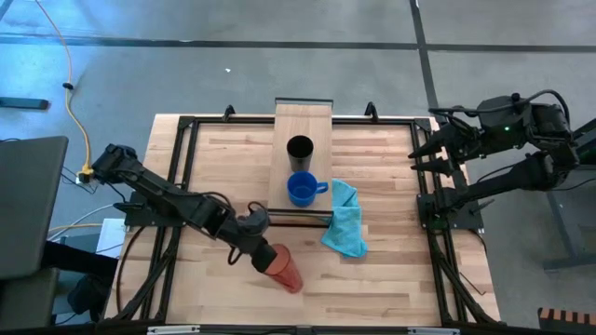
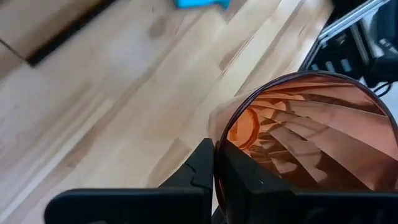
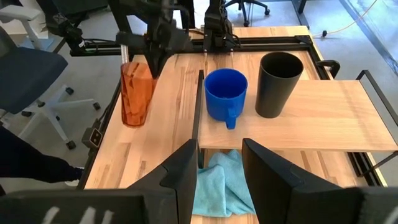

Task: Stack small to large cups/mugs on shelf
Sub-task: Put the red glass cup on the shelf

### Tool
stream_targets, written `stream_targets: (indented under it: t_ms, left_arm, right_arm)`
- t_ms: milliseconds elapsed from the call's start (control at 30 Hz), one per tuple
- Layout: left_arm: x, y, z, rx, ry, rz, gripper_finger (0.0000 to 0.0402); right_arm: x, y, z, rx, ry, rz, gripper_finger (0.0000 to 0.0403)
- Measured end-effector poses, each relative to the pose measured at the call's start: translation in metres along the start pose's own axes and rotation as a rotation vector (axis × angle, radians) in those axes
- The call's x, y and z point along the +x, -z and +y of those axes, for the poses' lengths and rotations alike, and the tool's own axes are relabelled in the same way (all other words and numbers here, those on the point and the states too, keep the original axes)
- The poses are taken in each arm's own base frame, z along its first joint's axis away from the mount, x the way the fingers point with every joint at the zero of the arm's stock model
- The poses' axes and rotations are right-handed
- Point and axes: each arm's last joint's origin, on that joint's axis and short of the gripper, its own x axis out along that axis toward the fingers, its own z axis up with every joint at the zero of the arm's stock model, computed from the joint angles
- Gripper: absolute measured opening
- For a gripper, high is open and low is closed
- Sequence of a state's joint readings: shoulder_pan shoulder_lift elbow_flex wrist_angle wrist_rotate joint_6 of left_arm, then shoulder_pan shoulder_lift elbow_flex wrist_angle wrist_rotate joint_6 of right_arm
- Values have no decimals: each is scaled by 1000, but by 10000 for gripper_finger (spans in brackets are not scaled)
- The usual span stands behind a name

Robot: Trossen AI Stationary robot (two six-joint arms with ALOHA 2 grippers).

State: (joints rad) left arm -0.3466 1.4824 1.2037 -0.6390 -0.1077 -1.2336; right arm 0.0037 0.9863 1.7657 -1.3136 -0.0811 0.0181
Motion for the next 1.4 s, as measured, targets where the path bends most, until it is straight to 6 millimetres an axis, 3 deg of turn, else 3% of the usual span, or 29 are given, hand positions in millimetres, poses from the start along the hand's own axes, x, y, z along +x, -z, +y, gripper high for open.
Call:
stream_targets:
  t_ms: [333,867,1400]
  left_arm:
    - [-50,-7,7,8,42,-148,2]
    - [-143,-15,38,25,113,-474,1]
    - [-199,-18,65,123,82,-790,0]
  right_arm:
    - [0,1,0,0,4,6,119]
    - [0,0,-1,5,50,-1,119]
    - [15,-13,-3,60,54,-42,119]
